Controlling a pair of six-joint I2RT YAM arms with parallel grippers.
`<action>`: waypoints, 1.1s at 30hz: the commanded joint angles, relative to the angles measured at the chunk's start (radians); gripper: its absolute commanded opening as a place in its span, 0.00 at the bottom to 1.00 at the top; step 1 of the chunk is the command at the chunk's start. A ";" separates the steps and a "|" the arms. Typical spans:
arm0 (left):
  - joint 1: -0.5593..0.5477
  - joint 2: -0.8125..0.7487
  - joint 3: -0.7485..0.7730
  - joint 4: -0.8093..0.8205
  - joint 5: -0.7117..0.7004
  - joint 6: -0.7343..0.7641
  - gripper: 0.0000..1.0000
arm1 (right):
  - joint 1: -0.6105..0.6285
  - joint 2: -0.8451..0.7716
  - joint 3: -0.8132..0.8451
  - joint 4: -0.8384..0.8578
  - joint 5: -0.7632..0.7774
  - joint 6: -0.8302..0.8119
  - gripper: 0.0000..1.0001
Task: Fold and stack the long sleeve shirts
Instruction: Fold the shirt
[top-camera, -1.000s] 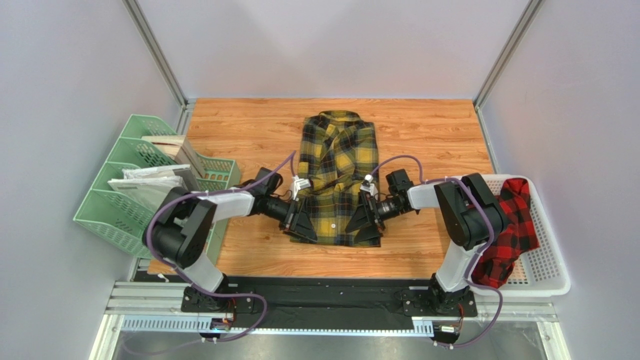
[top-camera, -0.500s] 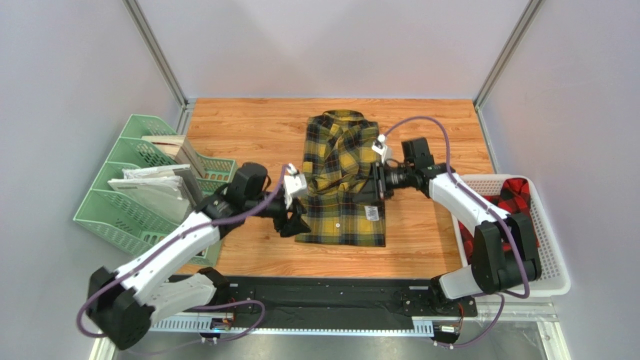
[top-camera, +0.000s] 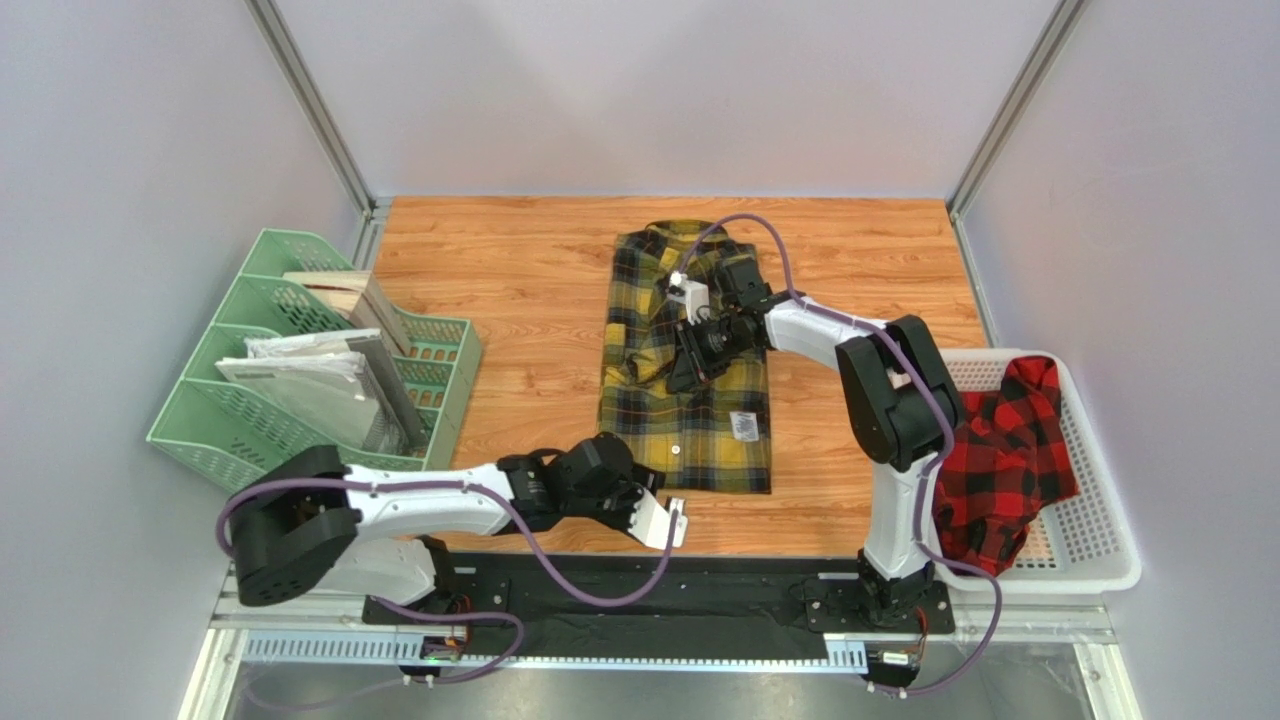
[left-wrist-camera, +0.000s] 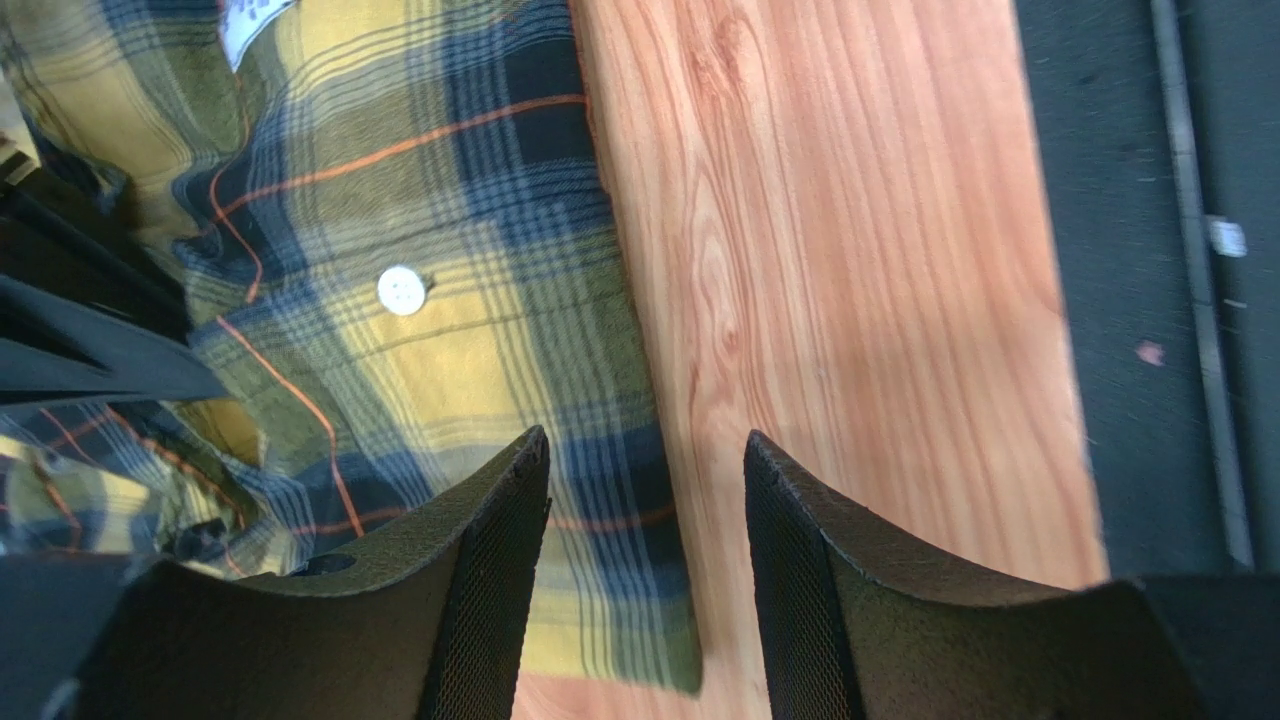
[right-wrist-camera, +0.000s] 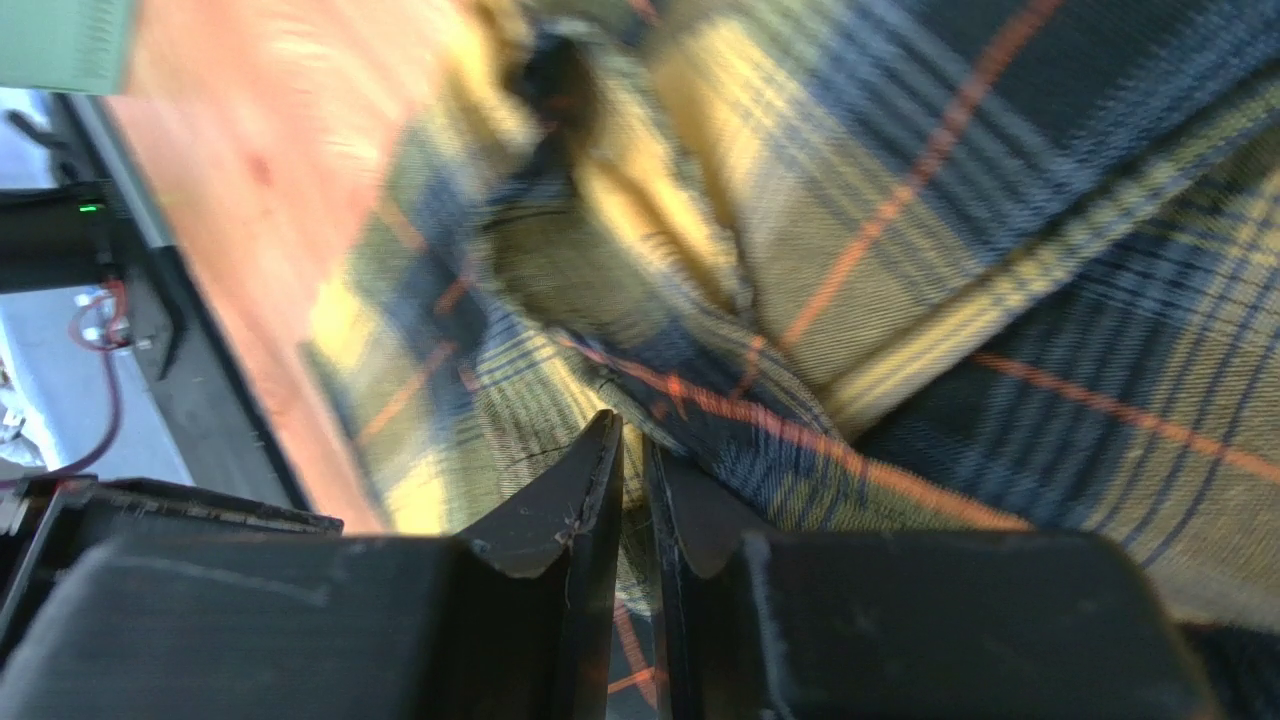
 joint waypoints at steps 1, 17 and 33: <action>-0.035 0.097 -0.018 0.217 -0.129 0.123 0.57 | -0.006 0.060 0.046 0.017 0.040 -0.049 0.16; -0.046 -0.013 0.141 -0.183 0.011 -0.021 0.00 | 0.006 0.043 -0.037 0.050 0.019 -0.034 0.17; 0.052 -0.176 0.439 -0.740 0.498 -0.243 0.00 | -0.004 -0.152 0.092 -0.237 -0.135 -0.060 0.27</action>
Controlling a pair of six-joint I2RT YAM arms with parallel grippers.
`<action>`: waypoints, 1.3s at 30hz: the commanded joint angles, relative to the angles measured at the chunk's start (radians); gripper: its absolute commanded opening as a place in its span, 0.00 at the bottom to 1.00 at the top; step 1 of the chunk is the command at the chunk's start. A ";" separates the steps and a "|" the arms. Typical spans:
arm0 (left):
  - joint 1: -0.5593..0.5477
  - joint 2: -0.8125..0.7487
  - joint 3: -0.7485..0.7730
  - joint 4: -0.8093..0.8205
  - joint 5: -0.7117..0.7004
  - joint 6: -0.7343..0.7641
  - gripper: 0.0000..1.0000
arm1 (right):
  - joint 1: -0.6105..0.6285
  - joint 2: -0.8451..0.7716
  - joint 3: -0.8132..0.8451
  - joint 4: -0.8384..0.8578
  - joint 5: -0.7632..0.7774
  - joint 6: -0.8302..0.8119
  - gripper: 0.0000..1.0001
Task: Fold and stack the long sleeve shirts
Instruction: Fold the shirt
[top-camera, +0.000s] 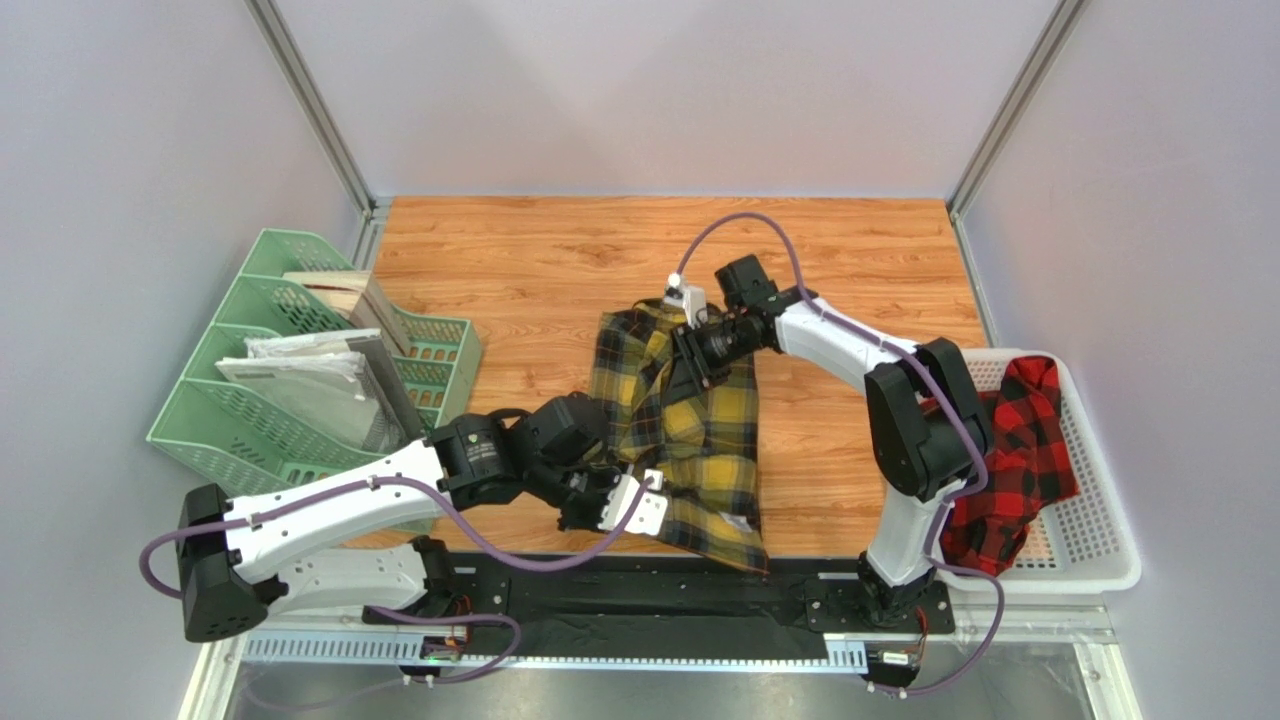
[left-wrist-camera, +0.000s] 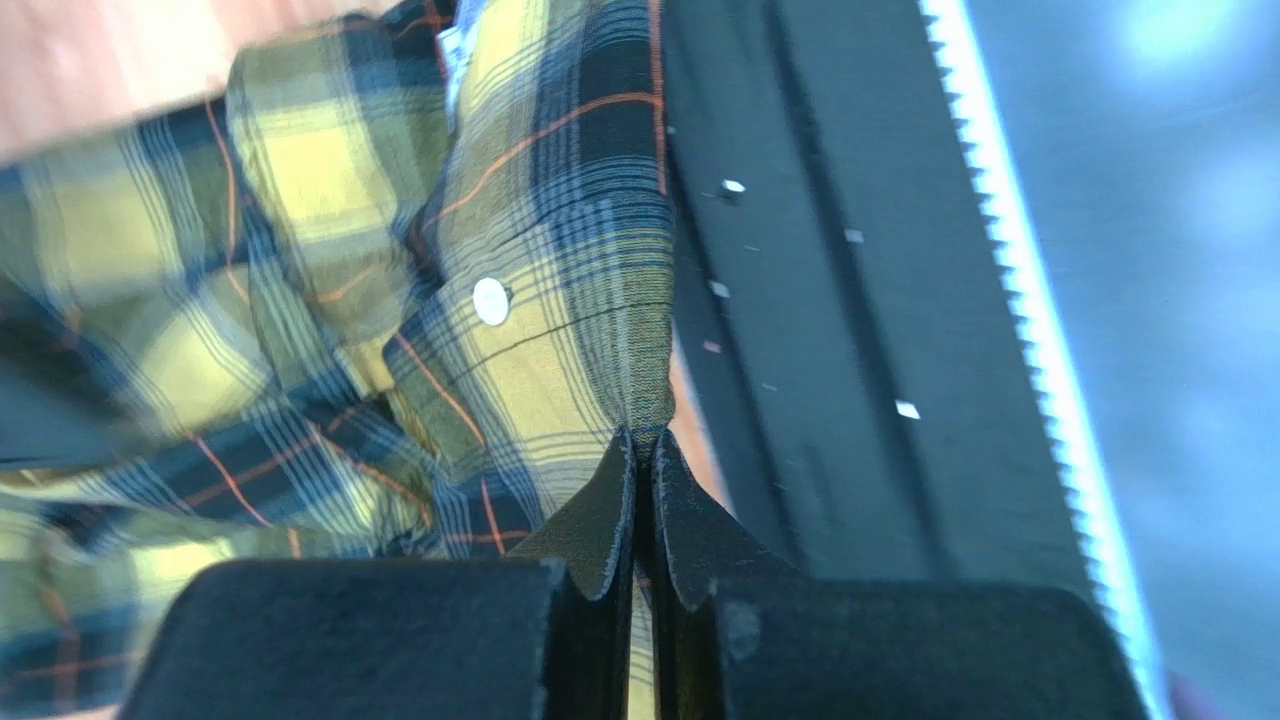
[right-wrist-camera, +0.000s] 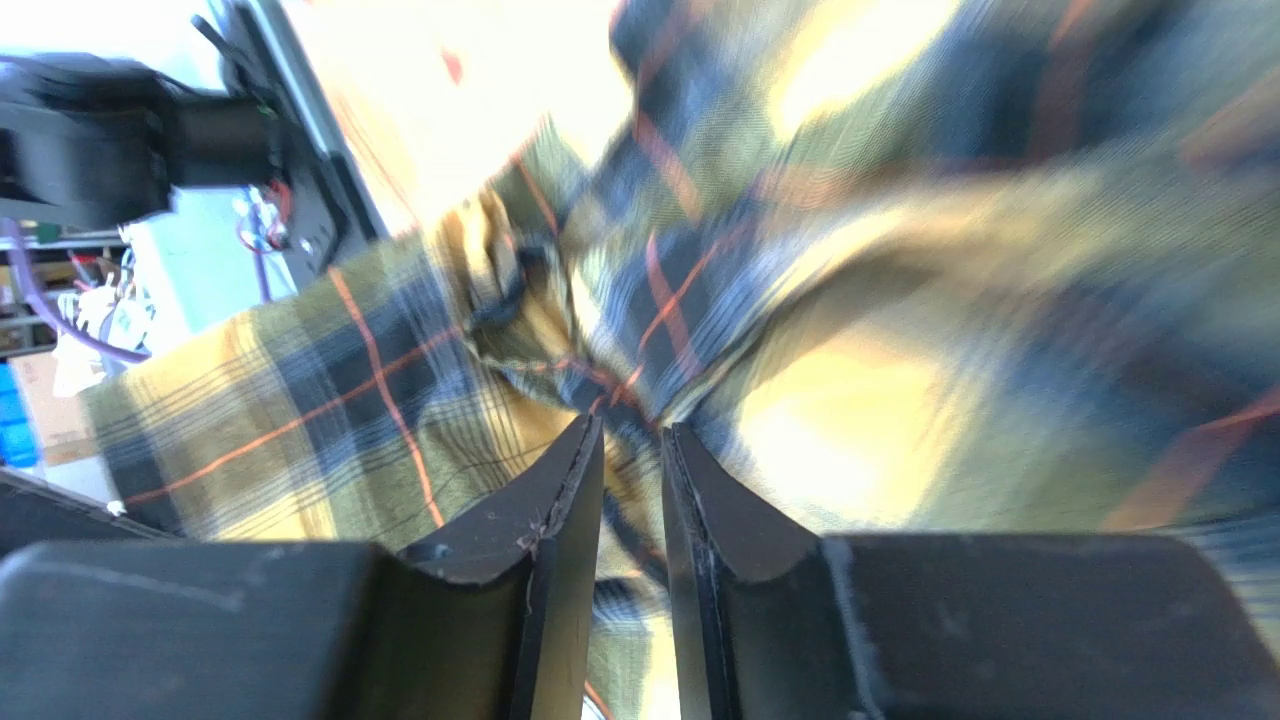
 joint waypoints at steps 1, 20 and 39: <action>0.085 0.037 0.128 -0.120 0.186 -0.067 0.00 | -0.062 -0.002 0.186 -0.141 -0.050 -0.123 0.27; 0.605 0.951 0.751 -0.267 0.381 0.037 0.00 | -0.187 0.265 0.480 -0.235 -0.013 -0.157 0.28; 0.608 0.930 0.581 -0.257 0.331 -0.021 0.38 | -0.136 0.310 0.252 -0.242 0.114 -0.185 0.27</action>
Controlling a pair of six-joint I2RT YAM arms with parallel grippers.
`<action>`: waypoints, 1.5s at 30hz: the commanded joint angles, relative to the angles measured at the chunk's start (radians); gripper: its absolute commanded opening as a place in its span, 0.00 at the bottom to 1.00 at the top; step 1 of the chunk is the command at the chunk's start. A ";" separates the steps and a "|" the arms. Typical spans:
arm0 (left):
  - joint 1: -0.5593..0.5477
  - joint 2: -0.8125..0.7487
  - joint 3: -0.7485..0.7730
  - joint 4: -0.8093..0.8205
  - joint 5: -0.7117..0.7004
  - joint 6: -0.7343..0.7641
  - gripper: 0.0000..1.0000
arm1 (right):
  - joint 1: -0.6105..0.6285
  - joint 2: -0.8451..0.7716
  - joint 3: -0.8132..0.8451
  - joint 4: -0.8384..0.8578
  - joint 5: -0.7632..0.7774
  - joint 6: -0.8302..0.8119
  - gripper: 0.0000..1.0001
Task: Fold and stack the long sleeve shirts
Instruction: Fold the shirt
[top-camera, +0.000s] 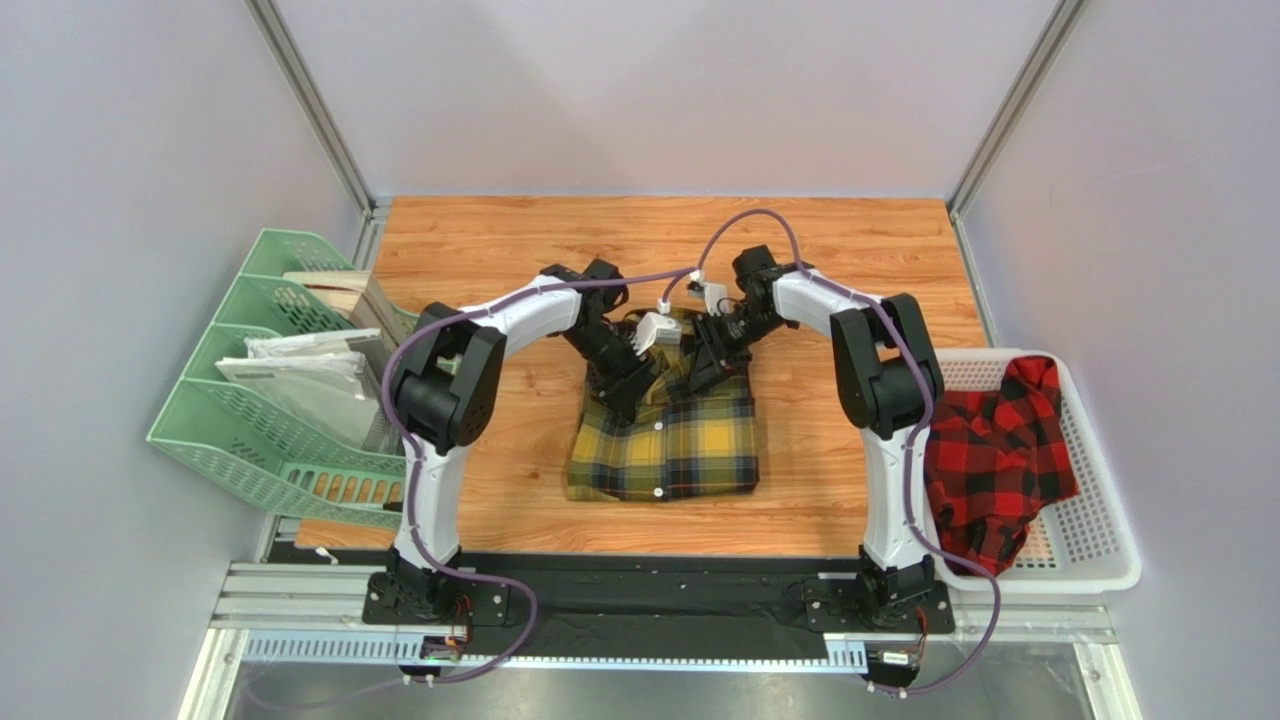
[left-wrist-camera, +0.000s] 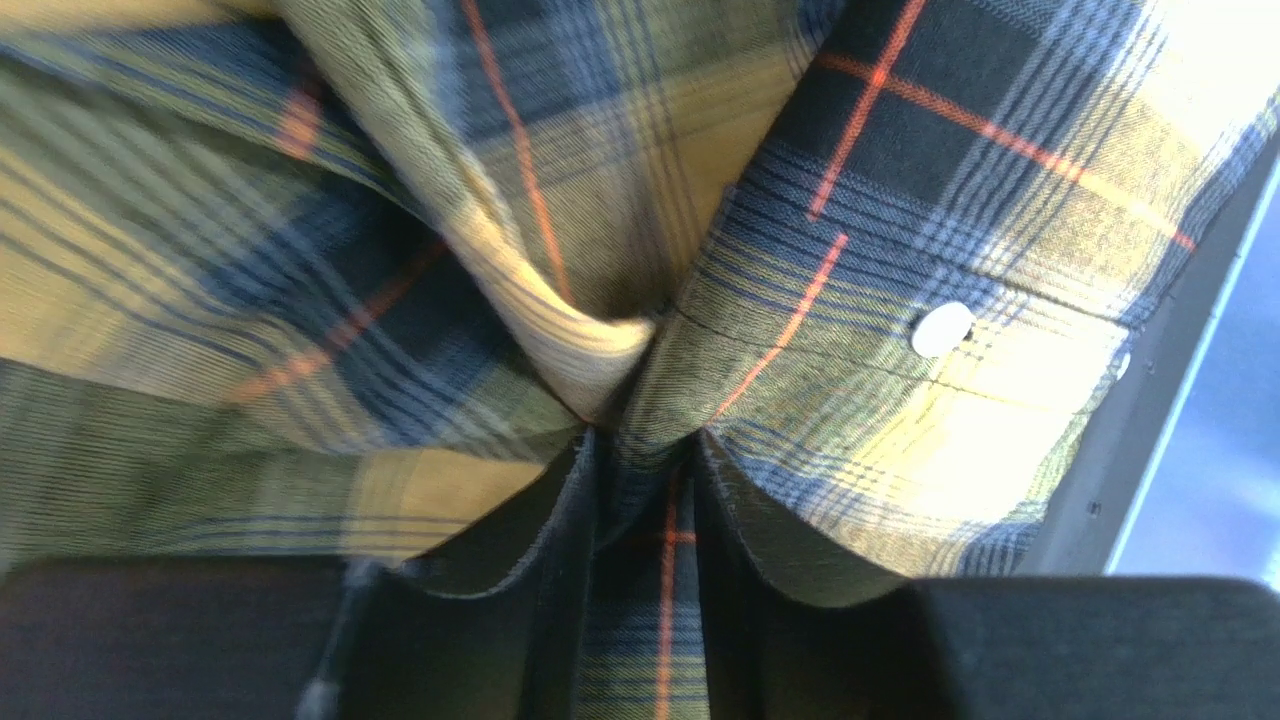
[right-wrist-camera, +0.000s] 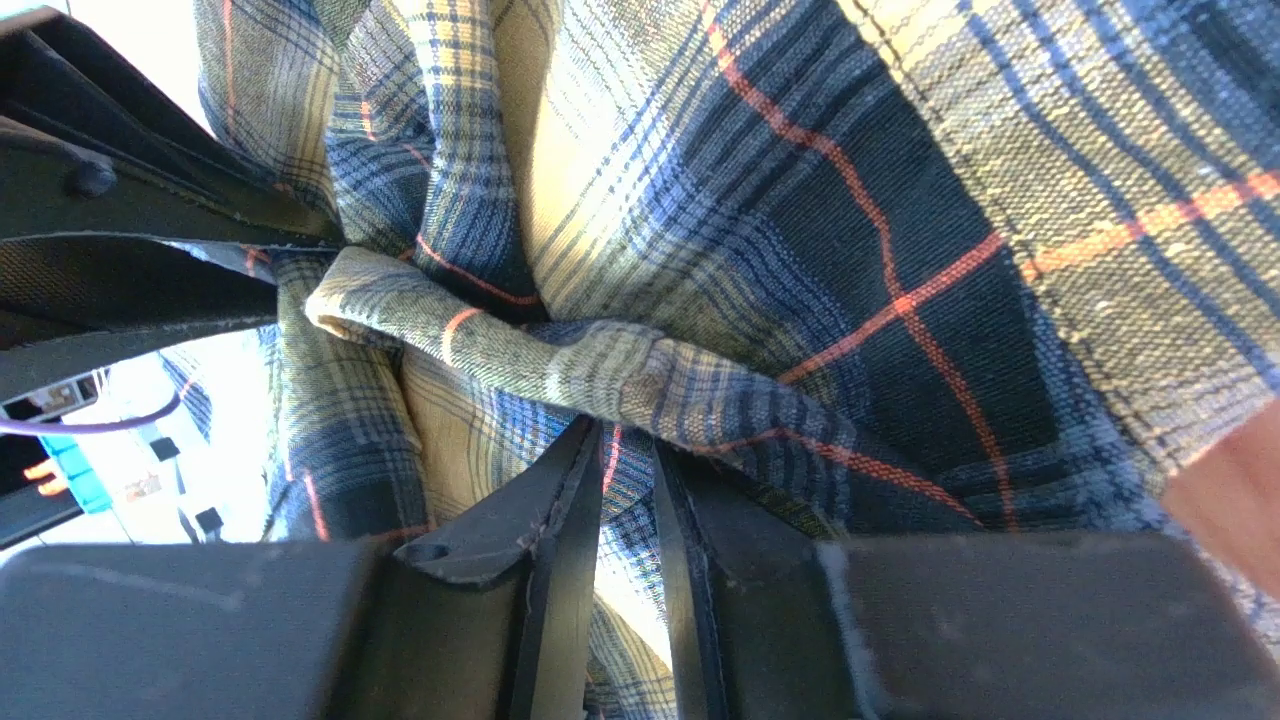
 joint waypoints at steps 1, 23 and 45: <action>-0.030 -0.147 -0.127 0.015 0.018 0.003 0.38 | 0.021 -0.054 -0.079 -0.009 0.039 -0.040 0.27; -0.067 -0.365 -0.257 0.043 0.074 0.119 0.61 | 0.063 -0.212 0.061 -0.127 -0.050 -0.026 0.31; -0.148 -0.276 -0.208 -0.075 0.038 0.241 0.02 | 0.078 0.026 0.107 0.029 -0.021 -0.023 0.32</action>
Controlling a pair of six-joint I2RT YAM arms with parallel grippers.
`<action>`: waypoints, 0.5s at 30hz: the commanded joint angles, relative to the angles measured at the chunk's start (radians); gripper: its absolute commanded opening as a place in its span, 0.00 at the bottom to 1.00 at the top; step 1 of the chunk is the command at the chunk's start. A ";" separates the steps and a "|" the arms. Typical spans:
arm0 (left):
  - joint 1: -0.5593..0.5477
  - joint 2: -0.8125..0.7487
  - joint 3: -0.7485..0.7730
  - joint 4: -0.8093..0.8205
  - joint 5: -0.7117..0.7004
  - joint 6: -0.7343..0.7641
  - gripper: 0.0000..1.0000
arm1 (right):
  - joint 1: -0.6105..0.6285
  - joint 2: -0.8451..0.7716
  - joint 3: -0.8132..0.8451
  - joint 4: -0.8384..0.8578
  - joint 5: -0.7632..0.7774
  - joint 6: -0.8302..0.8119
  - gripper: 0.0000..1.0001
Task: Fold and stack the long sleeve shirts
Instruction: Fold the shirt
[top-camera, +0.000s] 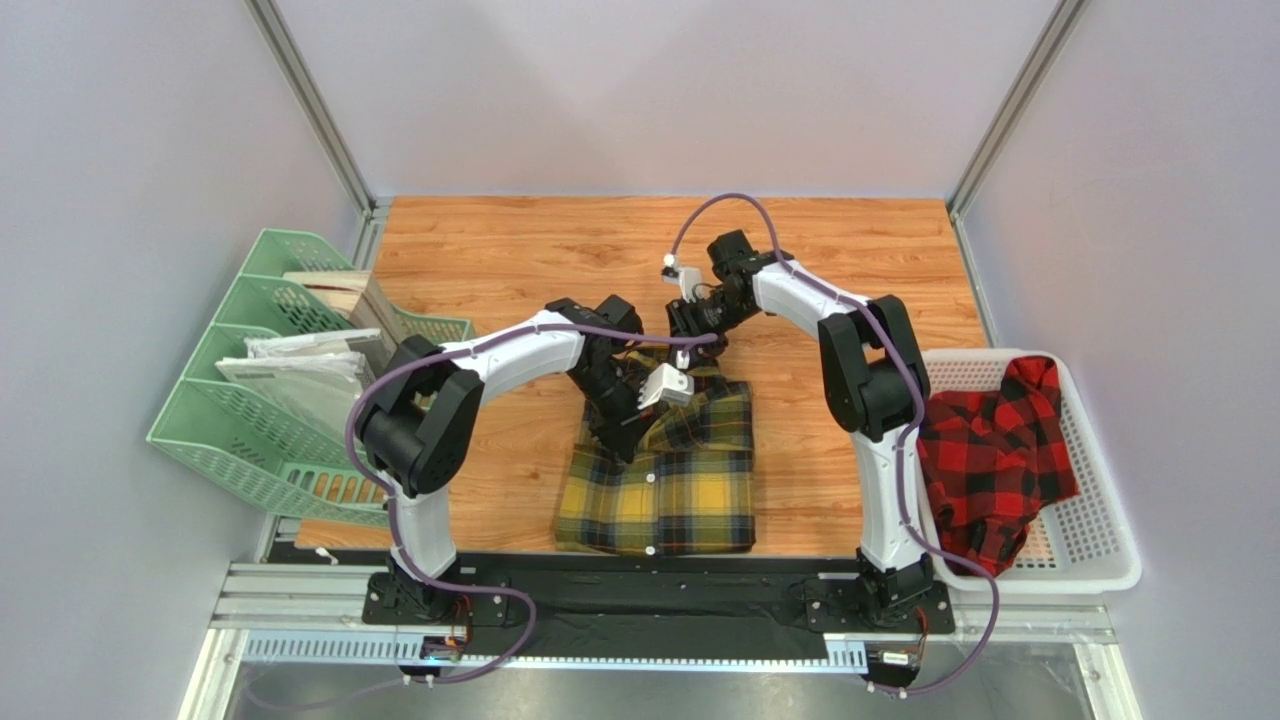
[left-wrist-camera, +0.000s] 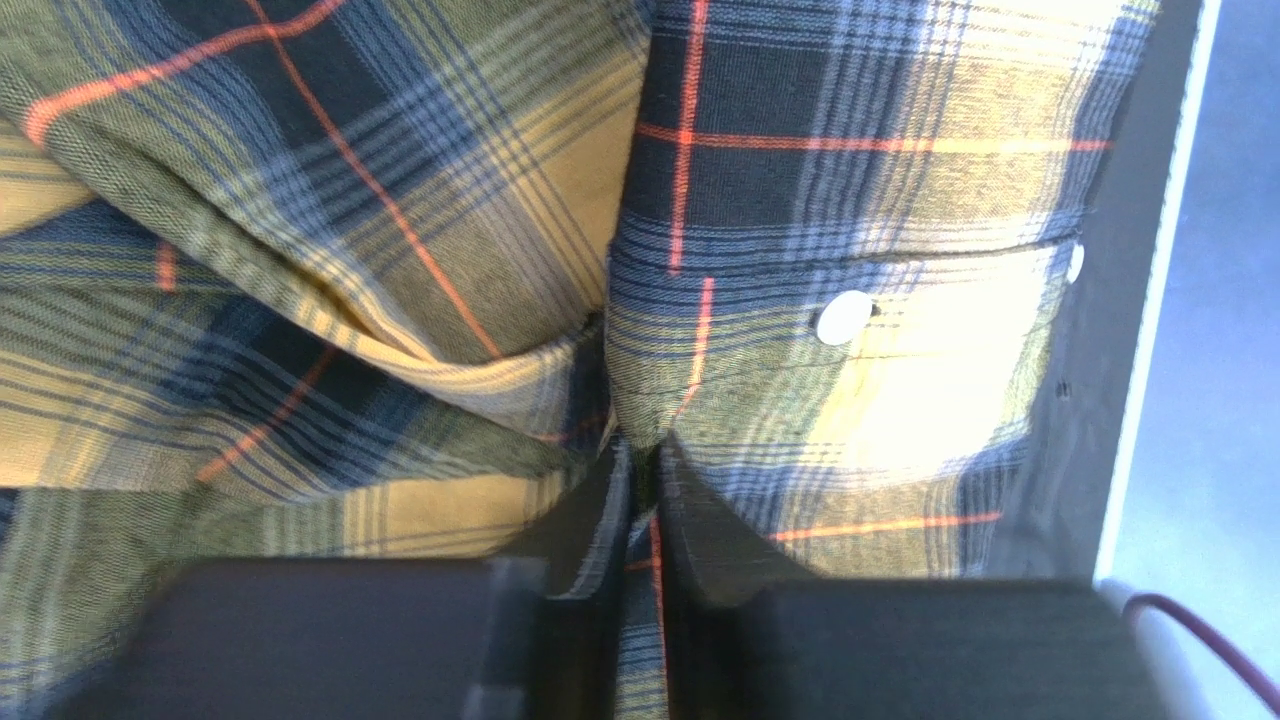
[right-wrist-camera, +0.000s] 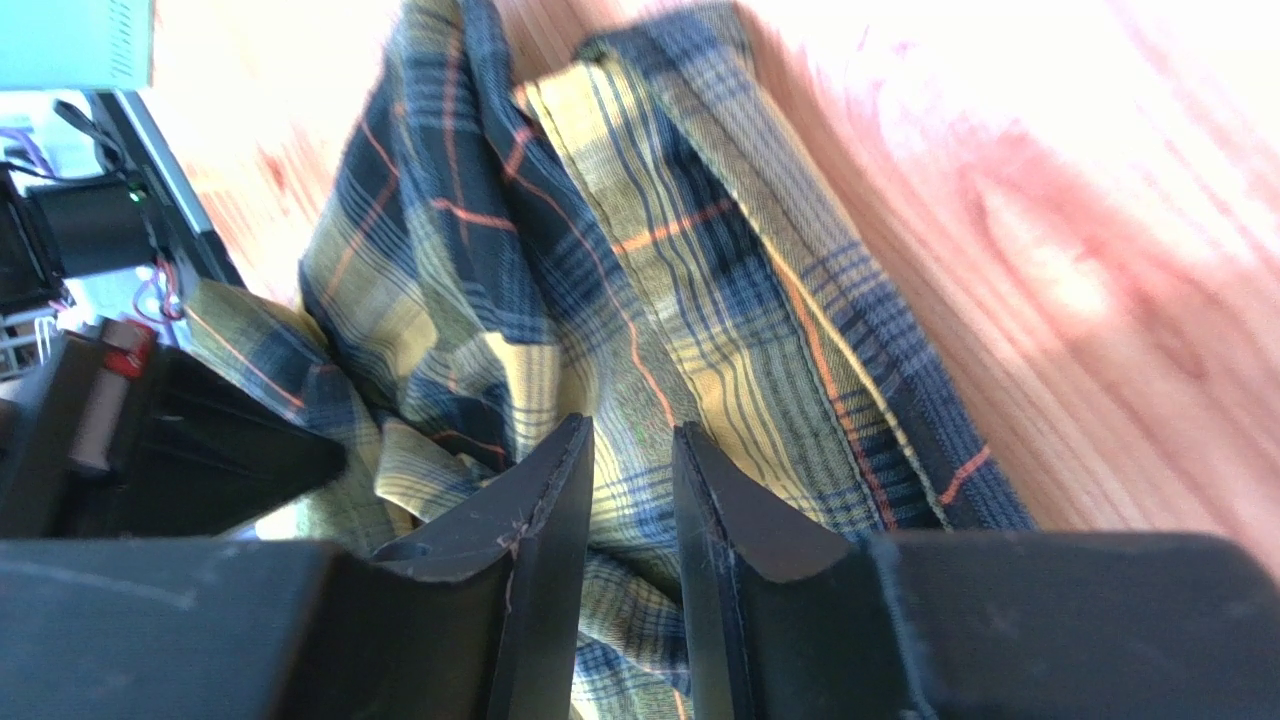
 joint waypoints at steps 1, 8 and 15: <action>0.000 -0.037 0.063 -0.091 0.052 0.063 0.00 | 0.008 0.008 -0.029 0.029 0.000 -0.056 0.31; 0.018 -0.039 0.189 -0.188 0.052 0.039 0.00 | 0.006 -0.008 -0.072 0.027 -0.017 -0.087 0.31; 0.073 0.097 0.436 -0.210 -0.042 -0.003 0.00 | 0.008 -0.020 -0.085 0.029 -0.025 -0.102 0.30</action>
